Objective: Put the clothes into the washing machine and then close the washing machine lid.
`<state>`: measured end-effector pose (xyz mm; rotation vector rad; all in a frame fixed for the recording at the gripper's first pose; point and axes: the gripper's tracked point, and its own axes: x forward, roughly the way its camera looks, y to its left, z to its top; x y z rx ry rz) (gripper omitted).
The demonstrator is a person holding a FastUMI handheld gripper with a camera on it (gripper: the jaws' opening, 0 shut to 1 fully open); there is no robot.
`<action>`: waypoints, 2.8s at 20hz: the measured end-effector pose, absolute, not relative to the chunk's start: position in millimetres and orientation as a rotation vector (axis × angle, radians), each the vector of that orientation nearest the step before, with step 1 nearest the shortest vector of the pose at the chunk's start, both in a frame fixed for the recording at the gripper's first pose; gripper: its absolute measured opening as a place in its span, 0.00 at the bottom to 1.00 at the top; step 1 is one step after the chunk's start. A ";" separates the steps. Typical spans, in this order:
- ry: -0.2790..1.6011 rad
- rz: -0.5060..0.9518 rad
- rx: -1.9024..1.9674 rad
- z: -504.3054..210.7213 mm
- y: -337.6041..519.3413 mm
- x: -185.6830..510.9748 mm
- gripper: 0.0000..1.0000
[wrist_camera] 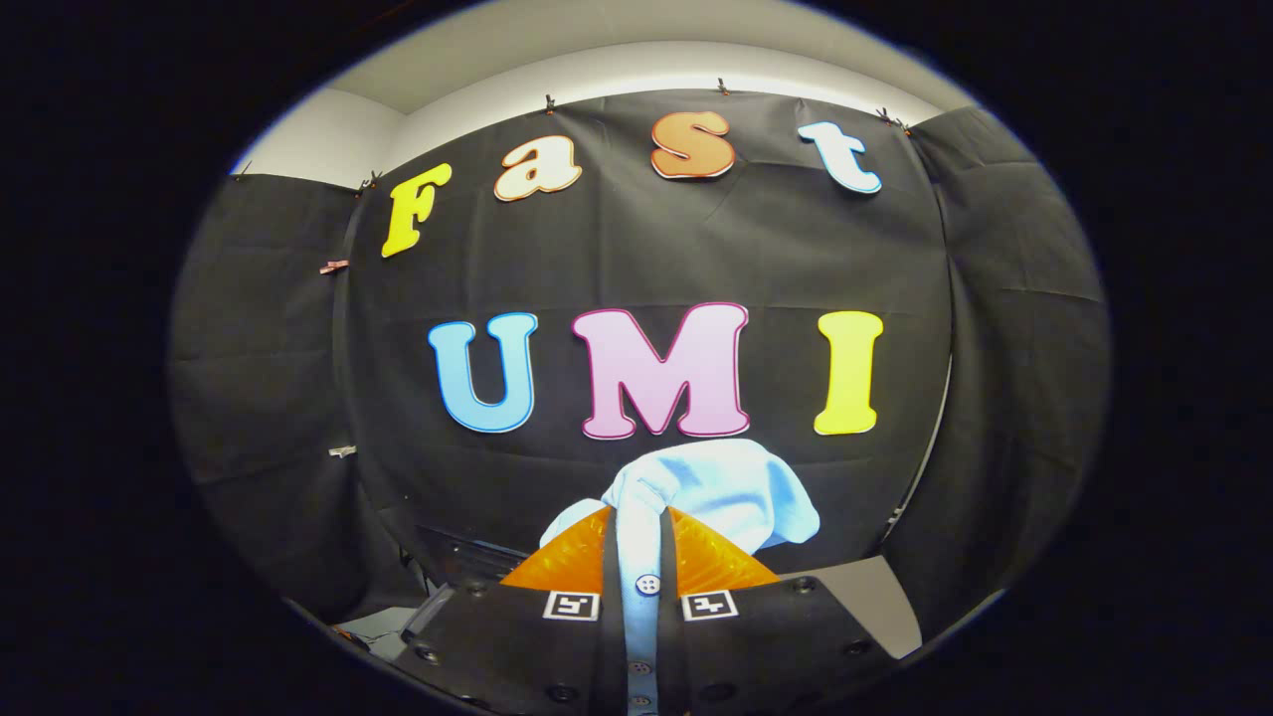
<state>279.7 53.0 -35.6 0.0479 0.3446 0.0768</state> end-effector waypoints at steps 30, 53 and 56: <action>0.767 0.306 0.096 -346.9 318.4 289.1 0.16; 0.908 0.244 -0.064 -449.2 310.9 262.1 0.99; 0.876 0.239 -0.076 -422.1 310.5 265.5 0.99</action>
